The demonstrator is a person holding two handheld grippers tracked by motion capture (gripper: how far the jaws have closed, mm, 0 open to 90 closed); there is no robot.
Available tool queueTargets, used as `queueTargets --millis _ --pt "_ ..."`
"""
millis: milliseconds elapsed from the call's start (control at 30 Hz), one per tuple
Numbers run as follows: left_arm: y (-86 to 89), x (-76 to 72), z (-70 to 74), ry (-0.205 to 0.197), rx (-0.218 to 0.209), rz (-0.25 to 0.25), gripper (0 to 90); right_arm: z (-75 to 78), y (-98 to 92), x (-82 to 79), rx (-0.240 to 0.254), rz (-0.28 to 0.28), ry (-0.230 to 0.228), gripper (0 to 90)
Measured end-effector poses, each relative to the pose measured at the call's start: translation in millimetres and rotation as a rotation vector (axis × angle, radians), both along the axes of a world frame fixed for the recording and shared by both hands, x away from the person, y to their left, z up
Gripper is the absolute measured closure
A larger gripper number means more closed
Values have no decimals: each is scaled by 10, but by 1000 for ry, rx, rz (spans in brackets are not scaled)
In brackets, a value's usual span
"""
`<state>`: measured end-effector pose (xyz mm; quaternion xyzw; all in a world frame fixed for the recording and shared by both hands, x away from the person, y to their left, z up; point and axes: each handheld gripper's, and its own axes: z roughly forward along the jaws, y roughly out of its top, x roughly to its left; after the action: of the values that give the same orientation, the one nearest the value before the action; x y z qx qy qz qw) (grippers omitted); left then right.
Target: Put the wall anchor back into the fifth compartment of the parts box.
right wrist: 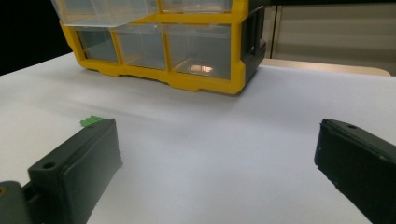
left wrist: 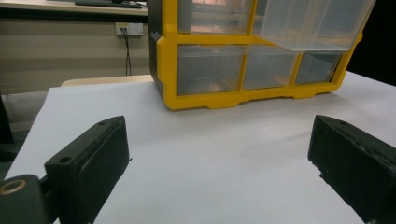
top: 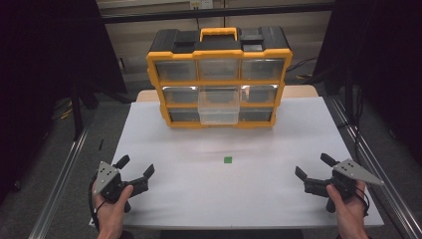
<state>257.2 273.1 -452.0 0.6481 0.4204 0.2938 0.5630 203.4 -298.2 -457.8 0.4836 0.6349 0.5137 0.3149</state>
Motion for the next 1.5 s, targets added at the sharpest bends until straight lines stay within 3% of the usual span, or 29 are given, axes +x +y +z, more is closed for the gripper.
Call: queueTargets --millis 100,367,400,467,533,700,733,767,867,900,933,1033,1167,1233,1333,1500 --pt "1 1 -1 6 20 -9 50 -8 3 21 0 -6 1 2" --pt "-4 -13 -6 6 35 -12 50 -18 61 91 -19 75 37 8" --pt "5 -23 -4 9 42 -7 50 -13 75 99 -35 104 66 8" --pt "6 -24 -5 9 40 -3 50 -10 79 106 -42 115 78 7" --pt "7 -23 -3 5 46 3 48 -2 86 122 -31 143 111 13" --pt "-9 -20 4 -5 65 -23 45 46 159 131 -41 214 145 10" --pt "-12 -20 6 -9 78 -34 40 56 187 129 -33 238 162 7" --pt "-21 -17 6 -11 79 -37 39 66 255 135 -32 296 177 7" --pt "-49 -7 2 -8 74 -44 39 66 379 150 -55 366 196 9" --pt "-50 -3 -2 -10 72 -51 39 66 379 150 -55 366 196 9" --pt "-51 -2 -3 -9 71 -51 39 64 464 168 -86 385 182 9" --pt "-48 -3 -3 -9 73 -50 39 67 540 198 -91 400 201 11" --pt "-66 -13 8 -12 101 -50 39 85 690 280 -105 463 201 19" --pt "-77 -21 18 -9 100 -70 39 112 790 355 -131 479 230 18" --pt "-75 -19 10 -12 87 -51 39 138 964 459 -154 513 230 22" --pt "-57 -11 11 -1 105 -43 39 169 1143 600 -150 591 274 43"
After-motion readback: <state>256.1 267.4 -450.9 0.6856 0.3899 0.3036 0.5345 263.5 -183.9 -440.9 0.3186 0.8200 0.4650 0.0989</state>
